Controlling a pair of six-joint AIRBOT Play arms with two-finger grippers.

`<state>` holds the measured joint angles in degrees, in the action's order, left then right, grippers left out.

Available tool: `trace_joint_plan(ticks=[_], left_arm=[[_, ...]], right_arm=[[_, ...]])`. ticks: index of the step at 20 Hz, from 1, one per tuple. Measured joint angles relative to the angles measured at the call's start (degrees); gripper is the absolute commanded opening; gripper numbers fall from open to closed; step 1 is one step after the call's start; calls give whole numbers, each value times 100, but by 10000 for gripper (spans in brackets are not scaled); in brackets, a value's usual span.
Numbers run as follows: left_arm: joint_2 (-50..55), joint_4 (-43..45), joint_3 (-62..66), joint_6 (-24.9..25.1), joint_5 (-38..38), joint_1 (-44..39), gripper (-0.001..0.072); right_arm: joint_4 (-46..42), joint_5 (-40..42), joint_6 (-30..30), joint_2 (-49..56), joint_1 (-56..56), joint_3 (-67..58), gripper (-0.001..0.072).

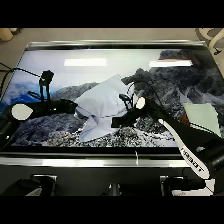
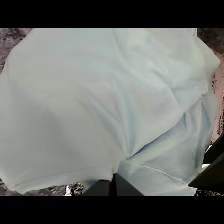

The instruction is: Fold the shirts.

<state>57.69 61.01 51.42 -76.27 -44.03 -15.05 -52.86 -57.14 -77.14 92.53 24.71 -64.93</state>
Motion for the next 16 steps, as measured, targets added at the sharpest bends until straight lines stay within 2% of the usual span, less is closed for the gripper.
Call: trace_joint_plan(ticks=[1,2,3,6,9,11,13,16], left_arm=[[0,0,0,0,0,0,22],[0,0,0,0,-2,0,22],[0,0,0,0,-2,0,22],[-2,0,0,0,-2,0,21],[-111,4,72,7,-15,4,20],[-348,96,343,114,-24,13,20],[-688,308,859,181,-28,15,20],[-1292,507,2114,4,138,15,20]], right_arm=[[48,144,-33,20,31,7,471],[63,232,-42,28,35,9,309],[72,326,-50,39,44,11,21],[105,411,116,24,61,-24,17],[-258,264,833,-363,7,-302,16],[-1115,37,1211,-951,-9,-743,17],[-2337,-125,1425,-1764,-20,-1390,17],[-3713,-94,1569,-3130,-33,-2487,17]])
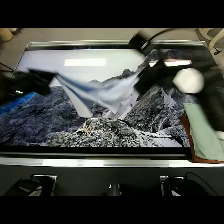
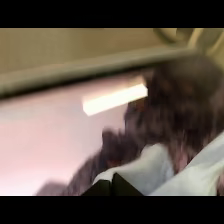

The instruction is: Fold the shirts.

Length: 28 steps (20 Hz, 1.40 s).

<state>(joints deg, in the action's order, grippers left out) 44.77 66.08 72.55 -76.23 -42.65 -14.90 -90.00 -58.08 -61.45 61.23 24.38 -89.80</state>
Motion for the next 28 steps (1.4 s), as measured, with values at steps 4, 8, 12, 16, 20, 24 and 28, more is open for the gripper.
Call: trace_joint_plan(ticks=[4,8,12,16,20,24,28], left_arm=[[-603,-46,1333,-549,321,-2,21],[-824,-177,1779,-723,358,-2,20],[-557,216,1882,-763,295,0,21],[256,791,1751,-778,92,2,21],[1532,1093,1408,-778,-164,9,22],[2955,973,1237,-857,-321,11,23],[3965,280,1191,-929,-492,-35,63]], right_arm=[[-627,11,-214,-1460,11,-745,17],[-855,-267,-461,-2004,11,-946,17],[-1069,-927,-551,-1744,11,-1003,18],[-1707,-1211,-640,-763,9,-1016,18],[-2236,-1204,-887,804,4,-1014,19],[-2356,-839,-1486,2201,0,-1012,20],[-2133,-682,-2280,2872,0,-1012,21]])
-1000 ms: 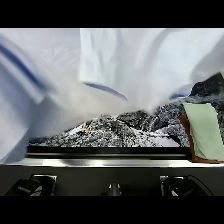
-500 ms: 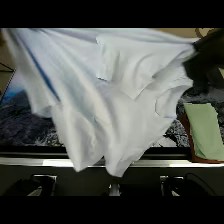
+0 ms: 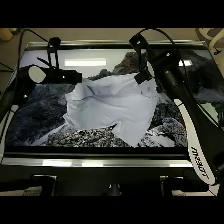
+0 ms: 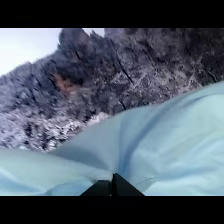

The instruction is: Fold the shirts.

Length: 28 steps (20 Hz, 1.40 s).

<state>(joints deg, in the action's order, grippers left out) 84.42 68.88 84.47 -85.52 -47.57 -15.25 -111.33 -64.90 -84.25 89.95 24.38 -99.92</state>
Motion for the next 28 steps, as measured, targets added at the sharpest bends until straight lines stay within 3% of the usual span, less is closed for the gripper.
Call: trace_joint_plan(ticks=[1,2,3,4,5,7,8,10,12,14,20,24,26,28], left_arm=[[166,-162,0,-2,-50,-13,69],[321,-306,-9,-4,-146,-37,185],[424,-402,-11,-4,-251,-44,513],[483,-481,9,-4,-382,-15,680],[516,-494,42,-7,-564,61,677],[516,-400,129,-4,-1143,378,523],[479,-313,151,-9,-1464,590,509],[356,-55,59,-111,-2074,1147,504],[151,70,-319,-256,-2426,1716,502],[-33,92,-929,-413,-2509,2166,442],[-179,-848,-2721,-566,-1473,2509,443],[-83,-1185,-3121,-597,-741,2415,441],[-61,-1283,-3187,-601,-461,2393,384],[-42,-1325,-3226,-605,-245,2376,378]], right_arm=[[116,33,-109,111,0,0,91],[201,101,-203,201,2,-2,301],[273,140,-254,273,2,-2,498],[295,153,-289,323,2,-2,534],[275,157,-299,328,0,-9,534],[146,24,-184,273,-111,-13,531],[55,-94,-39,216,-273,-13,520],[46,-424,310,142,-761,-15,396],[356,-859,730,101,-1421,11,369],[925,-1259,1113,90,-2076,85,344],[2212,-1829,1851,72,-3051,286,344],[2433,-1950,2079,72,-3189,317,344],[2507,-1978,2157,72,-3202,321,344],[2518,-2011,2197,72,-3224,328,344]])
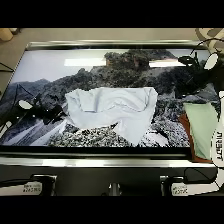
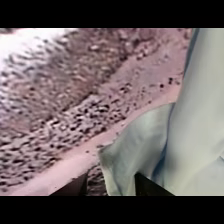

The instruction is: Fold the shirts.

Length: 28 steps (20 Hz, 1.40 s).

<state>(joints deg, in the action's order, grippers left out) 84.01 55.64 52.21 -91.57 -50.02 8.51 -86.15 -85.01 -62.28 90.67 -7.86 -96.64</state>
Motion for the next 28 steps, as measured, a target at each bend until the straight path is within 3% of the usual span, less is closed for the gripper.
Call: trace_joint_plan(ticks=[2,3,5,7,9,10,14,19,24,25,27,28], left_arm=[[35,-39,-15,-13,179,-44,254],[61,-39,-24,-15,247,-79,246],[111,-57,-31,-17,330,-181,19],[136,-48,-35,-17,376,-260,21],[136,-50,-31,-15,391,-293,21],[125,-37,-28,-9,396,-299,20],[-61,11,-15,190,354,-304,20],[-442,-7,-17,413,284,-304,20],[-769,-17,-17,461,264,-352,20],[-824,-13,-17,466,264,-363,20],[-931,-17,-13,472,264,-385,20],[-988,-17,-15,474,260,-387,20]], right_arm=[[22,2,28,0,-2,0,345],[31,4,37,0,0,0,345],[31,4,44,0,-7,0,345],[33,-4,61,0,-13,39,356],[74,-57,61,0,-13,214,494],[162,-122,85,0,-13,393,509],[855,13,264,0,-13,1526,505],[1971,1108,326,79,-13,2638,488],[2949,2022,339,382,-13,2922,484],[3152,2070,341,444,-15,2938,391],[3351,2155,343,553,-11,2968,19],[3399,2083,341,579,-11,2977,16]])
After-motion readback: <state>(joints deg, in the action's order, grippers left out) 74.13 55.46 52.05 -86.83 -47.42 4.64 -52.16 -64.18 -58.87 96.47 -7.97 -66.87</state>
